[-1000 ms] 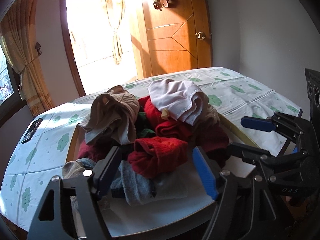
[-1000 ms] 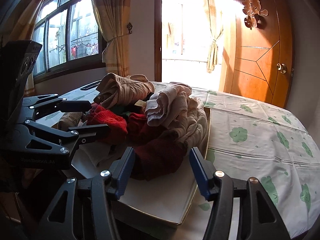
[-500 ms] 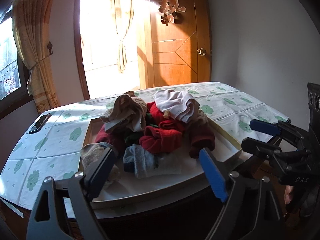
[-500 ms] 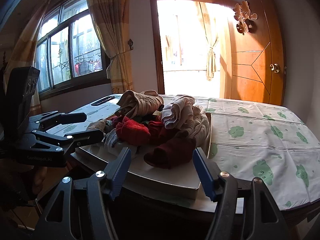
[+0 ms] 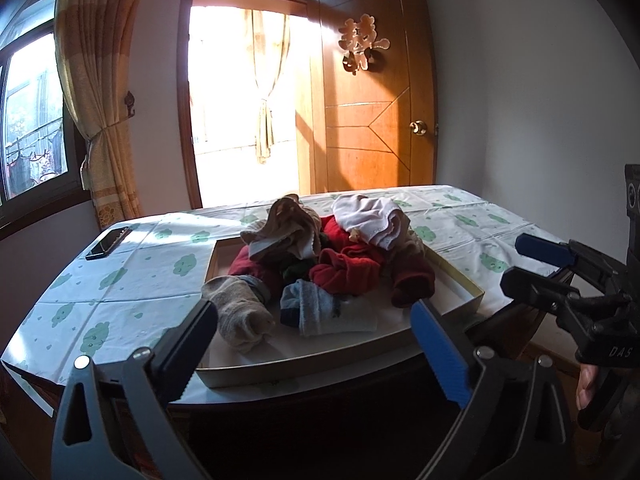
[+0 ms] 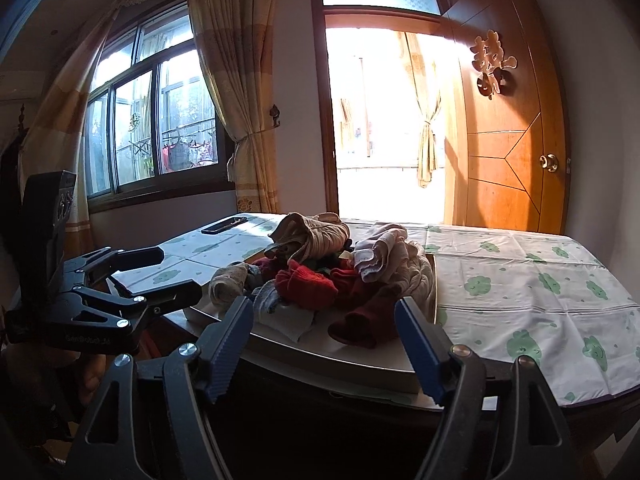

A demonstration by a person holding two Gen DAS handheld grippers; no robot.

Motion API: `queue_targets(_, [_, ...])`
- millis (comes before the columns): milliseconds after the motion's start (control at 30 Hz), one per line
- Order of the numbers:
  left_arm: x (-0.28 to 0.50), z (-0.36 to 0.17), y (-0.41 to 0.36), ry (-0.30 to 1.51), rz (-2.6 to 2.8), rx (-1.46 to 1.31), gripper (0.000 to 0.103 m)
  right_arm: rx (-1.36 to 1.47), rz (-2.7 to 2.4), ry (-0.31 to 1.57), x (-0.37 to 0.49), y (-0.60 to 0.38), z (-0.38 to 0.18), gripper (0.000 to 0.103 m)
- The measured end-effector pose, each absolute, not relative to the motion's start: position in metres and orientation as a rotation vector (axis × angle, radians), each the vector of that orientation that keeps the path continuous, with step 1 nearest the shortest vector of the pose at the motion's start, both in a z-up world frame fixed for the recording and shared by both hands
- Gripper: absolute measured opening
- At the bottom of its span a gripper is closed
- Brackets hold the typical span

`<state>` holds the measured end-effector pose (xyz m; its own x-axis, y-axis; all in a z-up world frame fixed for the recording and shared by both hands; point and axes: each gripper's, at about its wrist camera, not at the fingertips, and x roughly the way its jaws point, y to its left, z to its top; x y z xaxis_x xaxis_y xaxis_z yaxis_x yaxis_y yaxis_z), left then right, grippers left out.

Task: Take underwear out of drawer

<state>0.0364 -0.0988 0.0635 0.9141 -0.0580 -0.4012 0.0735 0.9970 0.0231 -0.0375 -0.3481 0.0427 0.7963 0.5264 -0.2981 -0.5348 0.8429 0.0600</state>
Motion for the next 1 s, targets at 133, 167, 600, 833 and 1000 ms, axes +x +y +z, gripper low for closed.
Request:
queue_targets(133, [0.035, 0.062, -0.098, 0.417, -0.061, 0.033, 0.099, -0.033, 0.584, 0.315, -0.040, -0.344, 0.042, 0.075])
queue_targets(167, [0.035, 0.062, -0.098, 0.419, -0.054, 0.034, 0.099, -0.033, 0.586, 0.314, -0.041, -0.344, 0.042, 0.075])
queue_targets(600, [0.030, 0.060, -0.104, 0.435, -0.056, 0.045, 0.103, -0.028, 0.580, 0.308, -0.047, -0.345, 0.041, 0.075])
queue_targets(833, [0.030, 0.061, -0.103, 0.446, -0.050, 0.034, 0.103, -0.027, 0.576, 0.301, -0.048, -0.348, 0.042, 0.075])
queue_targets(1000, [0.029, 0.067, -0.102, 0.443, -0.054, 0.035, 0.103, -0.027, 0.573, 0.291, -0.049, -0.350, 0.046, 0.076])
